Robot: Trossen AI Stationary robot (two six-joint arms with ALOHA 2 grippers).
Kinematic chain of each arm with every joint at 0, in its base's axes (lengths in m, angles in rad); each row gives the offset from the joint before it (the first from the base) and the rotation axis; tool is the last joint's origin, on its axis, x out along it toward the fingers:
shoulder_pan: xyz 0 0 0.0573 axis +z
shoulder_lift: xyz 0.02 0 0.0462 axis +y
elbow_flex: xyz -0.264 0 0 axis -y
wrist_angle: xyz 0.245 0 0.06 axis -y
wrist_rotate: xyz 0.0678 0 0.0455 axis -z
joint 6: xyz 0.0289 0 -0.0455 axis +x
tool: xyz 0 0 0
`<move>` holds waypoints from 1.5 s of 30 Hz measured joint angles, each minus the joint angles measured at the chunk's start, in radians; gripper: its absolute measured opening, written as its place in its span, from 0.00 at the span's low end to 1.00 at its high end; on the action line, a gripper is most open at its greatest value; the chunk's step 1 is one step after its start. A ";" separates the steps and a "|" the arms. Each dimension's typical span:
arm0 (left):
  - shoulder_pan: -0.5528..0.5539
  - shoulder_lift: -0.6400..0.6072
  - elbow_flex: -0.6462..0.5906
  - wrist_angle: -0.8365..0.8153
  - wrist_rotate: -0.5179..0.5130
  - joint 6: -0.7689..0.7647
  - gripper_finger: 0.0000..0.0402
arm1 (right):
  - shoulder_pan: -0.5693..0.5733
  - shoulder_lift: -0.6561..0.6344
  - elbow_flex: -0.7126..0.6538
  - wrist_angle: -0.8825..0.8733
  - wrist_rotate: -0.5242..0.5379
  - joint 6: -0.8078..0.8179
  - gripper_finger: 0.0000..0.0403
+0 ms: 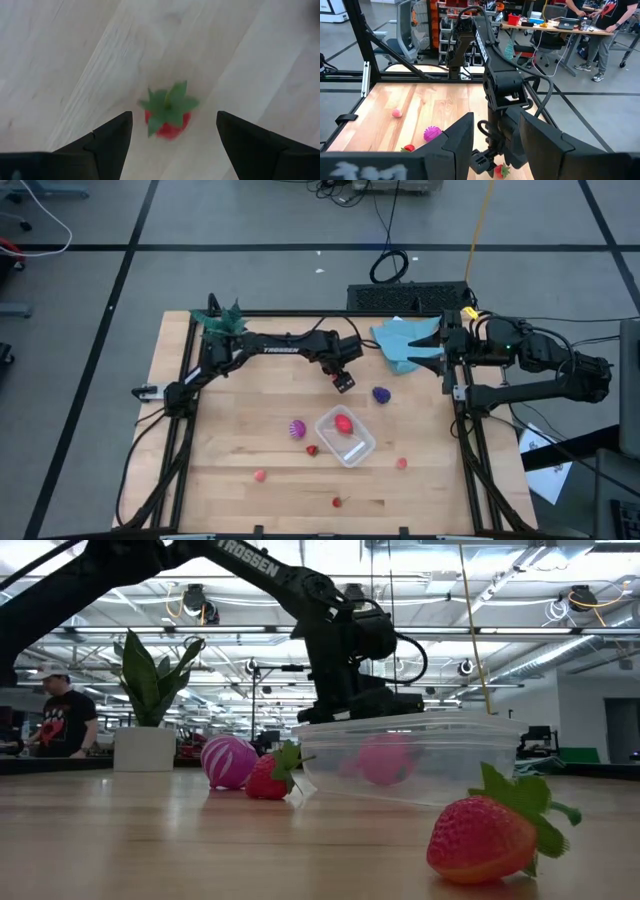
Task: Pick and placing Produce into tupperware
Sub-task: Put the top strawberry into the transparent container
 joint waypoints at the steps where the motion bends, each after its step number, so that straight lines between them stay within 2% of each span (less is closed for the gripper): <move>1: 0.000 0.002 0.000 -0.005 0.000 0.000 0.74 | 0.000 0.000 0.000 0.000 0.000 0.000 0.37; 39: -0.001 0.012 0.000 0.002 -0.027 -0.030 0.74 | 0.000 0.021 0.000 0.000 0.000 0.000 0.37; 42: -0.001 0.012 0.000 0.002 -0.027 -0.030 0.71 | 0.000 0.021 0.000 0.000 0.000 0.000 0.37; 45: -0.001 0.012 0.000 0.002 -0.027 -0.031 0.65 | 0.000 0.021 0.000 0.000 0.000 0.000 0.37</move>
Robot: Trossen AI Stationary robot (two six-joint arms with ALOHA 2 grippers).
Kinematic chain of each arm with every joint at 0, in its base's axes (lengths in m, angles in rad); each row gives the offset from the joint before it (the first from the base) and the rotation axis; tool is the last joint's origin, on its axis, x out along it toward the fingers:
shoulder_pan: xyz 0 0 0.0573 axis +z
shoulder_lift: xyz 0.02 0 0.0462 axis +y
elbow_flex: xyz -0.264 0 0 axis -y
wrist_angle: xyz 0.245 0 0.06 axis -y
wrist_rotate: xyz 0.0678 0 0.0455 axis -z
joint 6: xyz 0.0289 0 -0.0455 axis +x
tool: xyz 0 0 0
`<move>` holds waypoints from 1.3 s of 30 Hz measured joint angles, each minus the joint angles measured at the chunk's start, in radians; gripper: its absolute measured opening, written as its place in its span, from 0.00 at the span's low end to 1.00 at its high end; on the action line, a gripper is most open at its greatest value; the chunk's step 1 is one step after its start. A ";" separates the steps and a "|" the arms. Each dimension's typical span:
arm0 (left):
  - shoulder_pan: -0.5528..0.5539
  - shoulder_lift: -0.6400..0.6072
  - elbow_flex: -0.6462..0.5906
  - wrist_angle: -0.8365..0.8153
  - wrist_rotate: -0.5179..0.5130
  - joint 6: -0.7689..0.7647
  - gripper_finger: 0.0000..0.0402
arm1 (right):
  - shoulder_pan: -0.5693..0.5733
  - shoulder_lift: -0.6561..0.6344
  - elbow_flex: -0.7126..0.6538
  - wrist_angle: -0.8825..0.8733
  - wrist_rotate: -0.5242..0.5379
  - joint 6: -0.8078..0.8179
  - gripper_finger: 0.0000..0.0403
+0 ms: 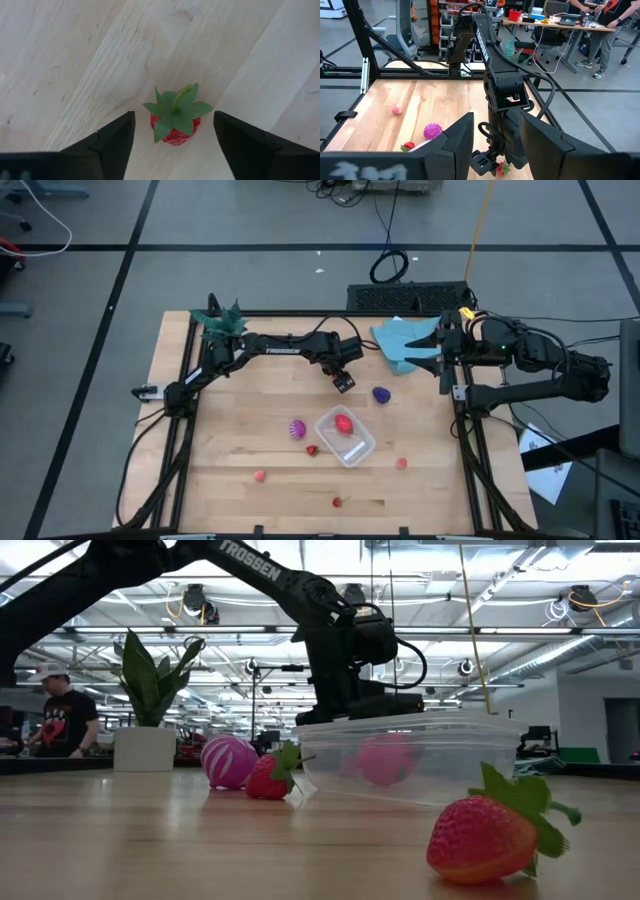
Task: Pick and placing Produce into tupperware
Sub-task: Put the top strawberry into the transparent container
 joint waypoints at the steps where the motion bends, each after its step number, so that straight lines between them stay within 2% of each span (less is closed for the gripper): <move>1: 0.000 0.000 0.000 0.000 0.000 0.000 0.63 | 0.000 0.000 0.000 0.000 0.000 0.000 0.37; 8: 0.000 0.000 0.000 0.000 0.000 0.001 0.49 | 0.000 0.000 0.000 0.000 0.000 0.000 0.37; 19: 0.000 -0.001 0.000 0.004 0.001 -0.008 0.37 | 0.000 0.000 0.000 0.000 0.000 0.000 0.37; 34: 0.000 -0.020 0.001 -0.010 0.007 0.013 0.37 | 0.000 0.000 0.000 -0.001 0.000 0.000 0.37; 39: 0.000 -0.060 0.057 -0.115 0.011 0.043 0.37 | 0.000 0.001 0.000 -0.001 0.000 0.000 0.37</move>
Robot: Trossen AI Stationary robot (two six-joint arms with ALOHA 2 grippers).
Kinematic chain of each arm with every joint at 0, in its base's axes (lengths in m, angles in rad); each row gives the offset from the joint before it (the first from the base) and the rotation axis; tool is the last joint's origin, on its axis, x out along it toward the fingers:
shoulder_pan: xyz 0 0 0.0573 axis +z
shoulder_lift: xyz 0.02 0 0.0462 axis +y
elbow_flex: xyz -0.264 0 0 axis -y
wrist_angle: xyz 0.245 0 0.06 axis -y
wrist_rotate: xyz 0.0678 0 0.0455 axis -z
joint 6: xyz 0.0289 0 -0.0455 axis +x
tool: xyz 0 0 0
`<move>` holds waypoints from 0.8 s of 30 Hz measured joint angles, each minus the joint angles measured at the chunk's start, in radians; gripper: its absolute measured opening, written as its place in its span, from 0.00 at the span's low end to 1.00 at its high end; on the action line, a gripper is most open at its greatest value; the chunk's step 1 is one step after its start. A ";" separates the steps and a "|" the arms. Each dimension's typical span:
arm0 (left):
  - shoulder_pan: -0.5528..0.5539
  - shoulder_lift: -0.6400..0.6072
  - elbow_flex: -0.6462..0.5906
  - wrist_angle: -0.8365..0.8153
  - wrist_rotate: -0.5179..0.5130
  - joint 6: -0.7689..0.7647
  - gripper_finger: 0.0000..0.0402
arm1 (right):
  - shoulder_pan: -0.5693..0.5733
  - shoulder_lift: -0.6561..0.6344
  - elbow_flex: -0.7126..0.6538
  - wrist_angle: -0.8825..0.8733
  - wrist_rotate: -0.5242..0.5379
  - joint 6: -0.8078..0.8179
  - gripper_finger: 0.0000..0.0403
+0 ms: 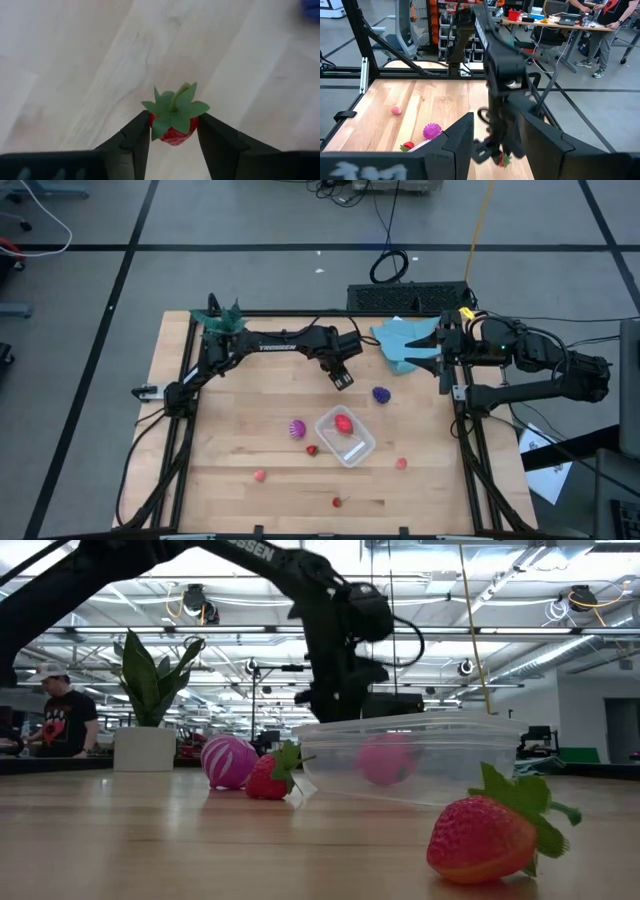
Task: Pick and placing Produce into tupperware
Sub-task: Put the top strawberry into the transparent container
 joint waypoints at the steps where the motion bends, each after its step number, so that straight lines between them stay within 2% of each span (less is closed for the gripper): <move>1: 0.000 -0.009 0.018 -0.033 -0.002 0.000 0.37 | 0.000 0.000 0.000 0.000 0.000 0.000 0.37; 6: -0.024 -0.029 0.139 -0.229 -0.003 -0.013 0.37 | 0.000 0.000 0.000 -0.001 0.000 0.000 0.37; 11: -0.108 -0.039 0.271 -0.388 0.000 -0.065 0.37 | 0.000 -0.001 0.000 -0.006 0.000 0.000 0.37; 16: -0.227 -0.040 0.339 -0.441 0.017 -0.145 0.37 | 0.000 -0.001 0.000 -0.007 0.000 0.000 0.37; 24: -0.421 -0.039 0.342 -0.450 -0.001 -0.344 0.37 | 0.000 -0.001 0.000 -0.007 0.003 0.000 0.37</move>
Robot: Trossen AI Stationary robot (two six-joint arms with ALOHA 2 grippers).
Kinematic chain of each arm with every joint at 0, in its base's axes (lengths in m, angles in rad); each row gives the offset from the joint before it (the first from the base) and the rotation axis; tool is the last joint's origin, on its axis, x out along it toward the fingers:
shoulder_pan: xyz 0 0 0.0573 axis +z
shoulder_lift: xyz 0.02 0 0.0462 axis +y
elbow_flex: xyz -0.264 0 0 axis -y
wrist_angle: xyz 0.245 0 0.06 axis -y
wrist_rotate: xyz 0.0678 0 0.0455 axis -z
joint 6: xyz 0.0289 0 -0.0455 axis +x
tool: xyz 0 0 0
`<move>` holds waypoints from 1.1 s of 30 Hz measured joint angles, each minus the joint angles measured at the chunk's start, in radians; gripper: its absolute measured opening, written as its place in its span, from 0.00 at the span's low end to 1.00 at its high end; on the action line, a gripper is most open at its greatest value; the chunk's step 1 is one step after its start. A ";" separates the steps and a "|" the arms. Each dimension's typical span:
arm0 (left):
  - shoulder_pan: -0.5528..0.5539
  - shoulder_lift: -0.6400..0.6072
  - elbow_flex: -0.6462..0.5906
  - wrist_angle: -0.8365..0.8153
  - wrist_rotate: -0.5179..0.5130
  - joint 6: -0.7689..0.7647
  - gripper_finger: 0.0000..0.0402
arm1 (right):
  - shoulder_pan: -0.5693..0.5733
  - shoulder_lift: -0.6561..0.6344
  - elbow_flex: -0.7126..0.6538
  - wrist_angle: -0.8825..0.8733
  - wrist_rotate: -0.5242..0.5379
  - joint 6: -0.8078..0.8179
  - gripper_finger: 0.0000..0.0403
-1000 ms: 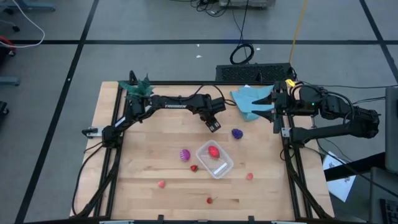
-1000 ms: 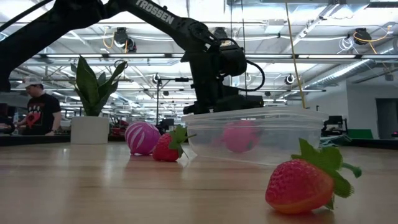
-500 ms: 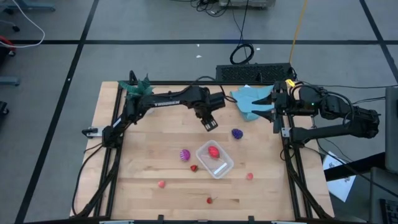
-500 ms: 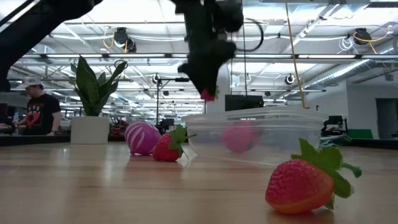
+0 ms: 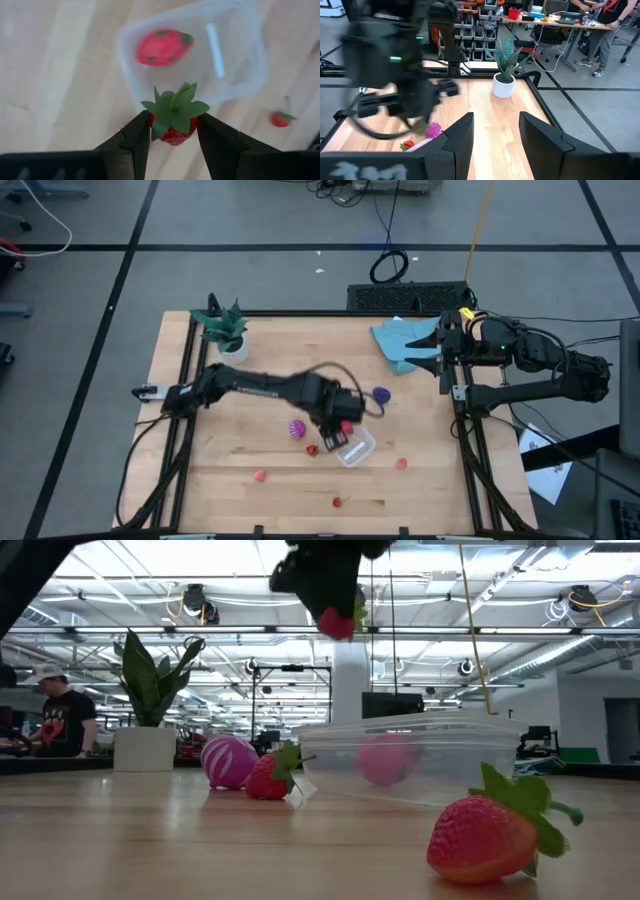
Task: Pick and placing Produce into tupperware
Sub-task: Put the top strawberry into the transparent container
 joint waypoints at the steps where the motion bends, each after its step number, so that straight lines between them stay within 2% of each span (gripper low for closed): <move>1: -0.020 0.000 -0.003 0.016 -0.010 -0.017 0.37 | 0.000 -0.002 0.000 0.000 0.000 0.000 0.37; 9: -0.085 0.015 -0.040 0.094 -0.031 -0.064 0.37 | 0.000 -0.009 0.000 0.018 0.000 0.000 0.37; 15: -0.039 0.041 -0.039 0.118 -0.061 -0.006 0.37 | 0.000 -0.028 0.000 0.022 0.001 0.000 0.37; 24: 0.030 0.098 -0.045 0.147 0.016 0.079 0.37 | -0.002 -0.070 0.000 0.013 0.012 -0.006 0.37; 30: 0.038 0.136 -0.055 0.107 0.018 0.083 0.37 | -0.007 -0.088 0.000 0.009 0.081 -0.029 0.37; 33: 0.039 0.150 -0.055 0.107 0.017 0.086 0.37 | -0.009 -0.097 0.000 0.008 0.084 -0.030 0.37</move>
